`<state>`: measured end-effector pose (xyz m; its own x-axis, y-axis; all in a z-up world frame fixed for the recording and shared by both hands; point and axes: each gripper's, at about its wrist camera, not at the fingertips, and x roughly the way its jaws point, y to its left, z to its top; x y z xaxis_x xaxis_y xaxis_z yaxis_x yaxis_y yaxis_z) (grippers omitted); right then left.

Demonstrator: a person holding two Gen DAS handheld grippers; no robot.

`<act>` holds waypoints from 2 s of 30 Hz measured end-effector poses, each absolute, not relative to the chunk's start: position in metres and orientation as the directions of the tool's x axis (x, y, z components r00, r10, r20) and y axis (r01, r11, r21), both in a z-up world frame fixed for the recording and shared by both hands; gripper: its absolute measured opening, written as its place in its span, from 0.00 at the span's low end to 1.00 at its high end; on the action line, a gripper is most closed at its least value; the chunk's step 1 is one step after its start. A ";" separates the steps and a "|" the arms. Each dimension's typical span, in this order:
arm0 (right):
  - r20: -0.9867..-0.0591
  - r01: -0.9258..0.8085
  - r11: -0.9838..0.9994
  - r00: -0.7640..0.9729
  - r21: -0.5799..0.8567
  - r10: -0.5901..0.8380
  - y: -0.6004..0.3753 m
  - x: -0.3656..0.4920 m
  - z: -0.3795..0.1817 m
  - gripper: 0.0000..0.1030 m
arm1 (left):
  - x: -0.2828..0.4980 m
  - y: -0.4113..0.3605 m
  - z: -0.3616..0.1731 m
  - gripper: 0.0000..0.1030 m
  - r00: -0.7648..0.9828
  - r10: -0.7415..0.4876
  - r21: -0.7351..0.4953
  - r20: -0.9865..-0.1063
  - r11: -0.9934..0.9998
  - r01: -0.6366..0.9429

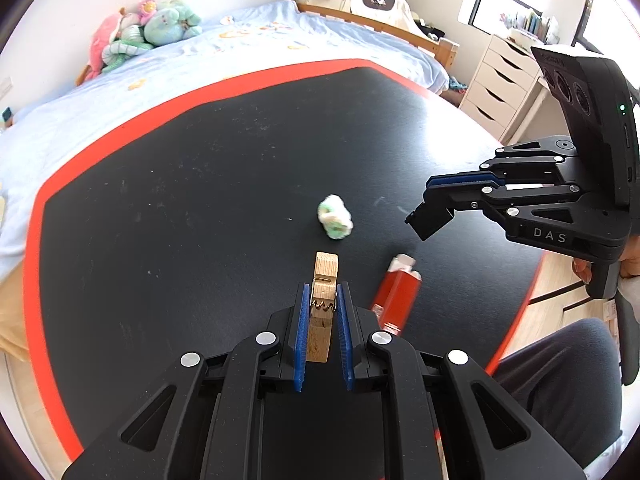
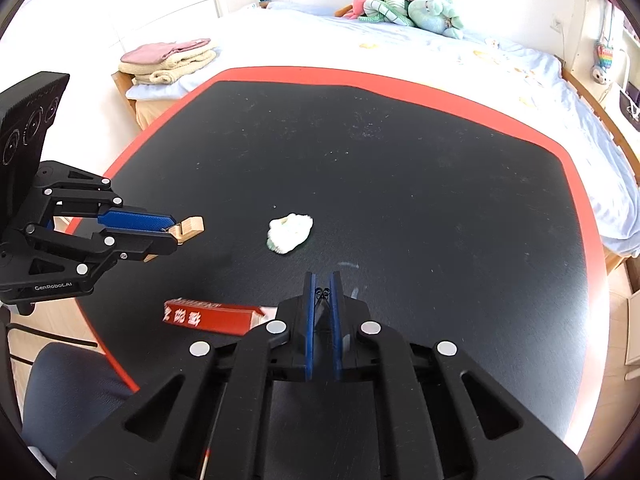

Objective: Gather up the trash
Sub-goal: 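Carry the tan clip and black clip over the pink wastebasket, then open both tools to drop the clips into the wastebasket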

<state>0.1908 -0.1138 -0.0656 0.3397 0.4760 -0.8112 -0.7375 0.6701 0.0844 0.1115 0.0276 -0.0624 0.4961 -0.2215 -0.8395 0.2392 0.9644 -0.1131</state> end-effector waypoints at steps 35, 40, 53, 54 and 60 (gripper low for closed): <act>-0.762 -0.738 0.657 0.334 0.155 0.554 -0.185 0.024 -0.035 0.06 | -0.019 -0.031 -0.045 0.13 0.518 -0.275 -0.167 -0.810 0.955 0.245; -0.777 -0.731 0.658 0.303 0.182 0.552 -0.192 0.008 -0.049 0.06 | -0.032 -0.040 -0.056 0.13 0.495 -0.291 -0.193 -0.818 0.951 0.241; -0.775 -0.732 0.639 0.255 0.236 0.578 -0.194 -0.002 -0.057 0.07 | -0.043 -0.050 -0.062 0.14 0.473 -0.322 -0.219 -0.820 0.940 0.260; -0.779 -0.734 0.637 0.249 0.237 0.576 -0.194 -0.002 -0.058 0.09 | -0.043 -0.052 -0.062 0.18 0.470 -0.323 -0.218 -0.822 0.940 0.263; -0.786 -0.719 0.664 0.282 0.207 0.551 -0.197 0.001 -0.062 0.80 | -0.043 -0.047 -0.066 0.73 0.483 -0.283 -0.195 -0.829 0.955 0.224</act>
<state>0.0012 -0.1967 -0.0619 0.2819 0.5508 -0.7856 -0.7188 0.6636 0.2074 -0.0425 -0.0471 -0.0663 0.4832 -0.2827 -0.8286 0.2240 0.9548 -0.1952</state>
